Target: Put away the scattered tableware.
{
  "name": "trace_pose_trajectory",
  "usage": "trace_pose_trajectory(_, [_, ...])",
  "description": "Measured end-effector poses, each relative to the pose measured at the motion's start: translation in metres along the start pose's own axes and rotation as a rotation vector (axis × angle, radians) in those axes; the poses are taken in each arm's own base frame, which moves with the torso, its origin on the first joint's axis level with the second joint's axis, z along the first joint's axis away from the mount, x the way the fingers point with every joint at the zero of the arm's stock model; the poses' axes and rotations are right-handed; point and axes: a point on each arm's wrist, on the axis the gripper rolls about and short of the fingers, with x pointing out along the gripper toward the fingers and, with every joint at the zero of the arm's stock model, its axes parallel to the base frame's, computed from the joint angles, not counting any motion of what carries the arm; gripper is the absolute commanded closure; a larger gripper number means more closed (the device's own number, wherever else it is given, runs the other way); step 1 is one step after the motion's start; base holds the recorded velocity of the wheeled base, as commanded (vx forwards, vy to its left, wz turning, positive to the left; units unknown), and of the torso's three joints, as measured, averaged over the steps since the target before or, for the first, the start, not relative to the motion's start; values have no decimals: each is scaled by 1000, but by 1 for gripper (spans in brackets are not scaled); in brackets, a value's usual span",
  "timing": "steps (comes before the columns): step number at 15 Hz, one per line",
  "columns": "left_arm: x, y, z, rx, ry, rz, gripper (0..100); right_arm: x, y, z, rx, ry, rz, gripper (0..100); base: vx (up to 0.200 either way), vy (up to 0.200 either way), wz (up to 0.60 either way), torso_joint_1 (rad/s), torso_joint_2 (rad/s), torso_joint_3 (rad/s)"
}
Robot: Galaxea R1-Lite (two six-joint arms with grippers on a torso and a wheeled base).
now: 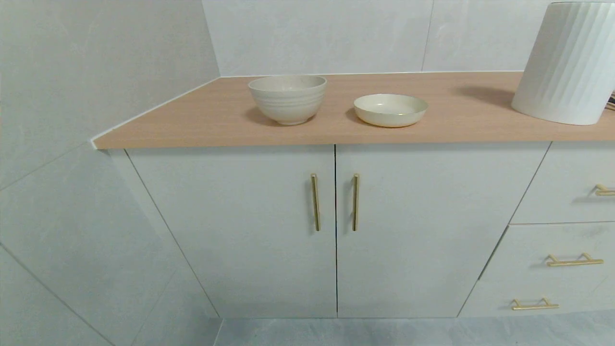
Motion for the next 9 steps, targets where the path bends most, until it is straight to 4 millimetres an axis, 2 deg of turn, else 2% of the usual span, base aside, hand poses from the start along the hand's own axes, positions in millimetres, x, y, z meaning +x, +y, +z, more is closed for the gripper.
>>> trace_pose_trajectory(2, [0,0,0,0,0,0,0,4,3,30,39,9,96,0,0,0,0,0,0,0])
trace_pose_trajectory(4, [0,0,0,0,0,0,0,26,5,57,54,110,185,0,0,0,0,0,0,0])
trace_pose_trajectory(6, [0,0,0,0,0,0,0,61,10,82,49,213,269,0,0,0,0,0,0,0])
trace_pose_trajectory(9, [0,0,0,0,0,0,0,134,30,129,37,246,410,0,0,0,0,0,0,0])
